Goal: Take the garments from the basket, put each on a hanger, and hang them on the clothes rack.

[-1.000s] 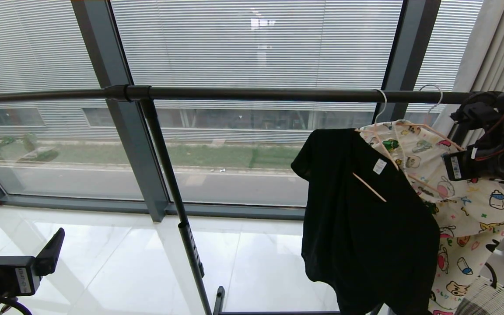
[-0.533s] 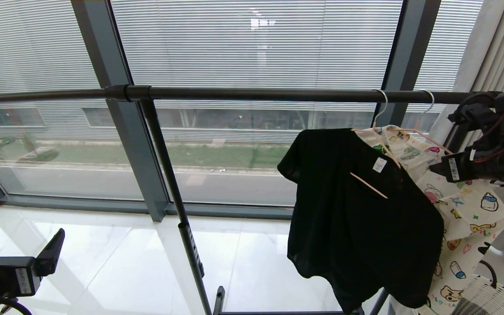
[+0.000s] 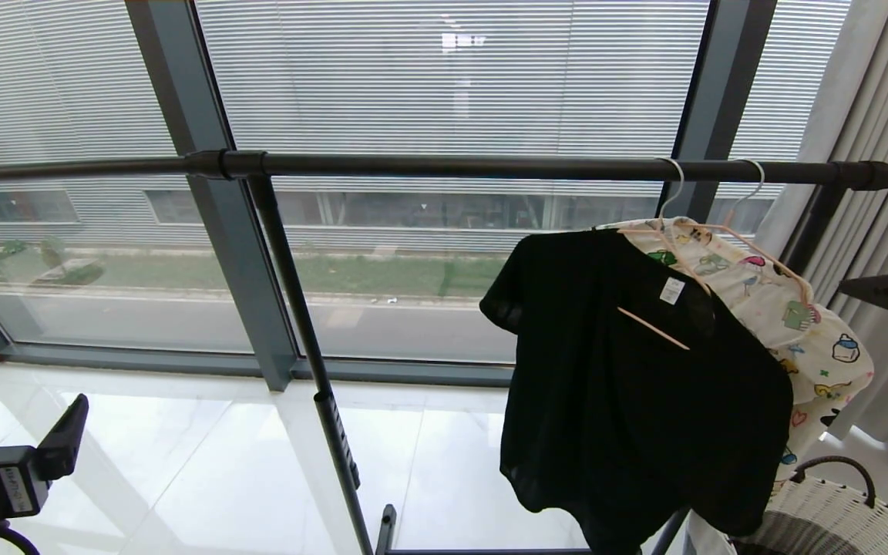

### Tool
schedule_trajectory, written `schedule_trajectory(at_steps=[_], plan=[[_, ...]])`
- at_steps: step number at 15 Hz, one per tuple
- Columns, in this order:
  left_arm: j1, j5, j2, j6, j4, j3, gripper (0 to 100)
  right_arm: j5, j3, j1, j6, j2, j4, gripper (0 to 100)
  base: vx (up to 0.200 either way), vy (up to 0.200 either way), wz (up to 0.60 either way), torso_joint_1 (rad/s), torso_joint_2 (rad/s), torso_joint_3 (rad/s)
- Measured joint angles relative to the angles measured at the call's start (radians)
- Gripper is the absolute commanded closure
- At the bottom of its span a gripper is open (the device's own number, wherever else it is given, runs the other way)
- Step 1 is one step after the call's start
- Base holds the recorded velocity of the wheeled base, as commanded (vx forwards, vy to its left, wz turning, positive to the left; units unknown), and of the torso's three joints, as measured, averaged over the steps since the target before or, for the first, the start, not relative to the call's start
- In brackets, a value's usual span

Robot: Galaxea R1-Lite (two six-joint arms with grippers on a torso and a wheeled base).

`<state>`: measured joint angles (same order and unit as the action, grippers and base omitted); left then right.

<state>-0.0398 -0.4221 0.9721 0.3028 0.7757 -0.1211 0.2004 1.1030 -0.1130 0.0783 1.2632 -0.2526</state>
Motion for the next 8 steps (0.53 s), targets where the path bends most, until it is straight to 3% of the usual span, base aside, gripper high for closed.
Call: schedule_trajectory(at_steps=[4, 8], plan=[[0.107, 0.000, -0.066, -0.016, 0.000, 0.041, 0, 0.000, -0.046, 0.017, -0.014, -0.219, -0.080, 0, 0.000, 0.000, 0.00, 0.000, 0.00, 0.000], [0.141, -0.001, -0.105, -0.017, 0.001, 0.048, 0, -0.002, -0.137, 0.028, 0.017, -0.379, -0.133, 0, 0.000, 0.000, 0.00, 0.000, 0.00, 0.000]])
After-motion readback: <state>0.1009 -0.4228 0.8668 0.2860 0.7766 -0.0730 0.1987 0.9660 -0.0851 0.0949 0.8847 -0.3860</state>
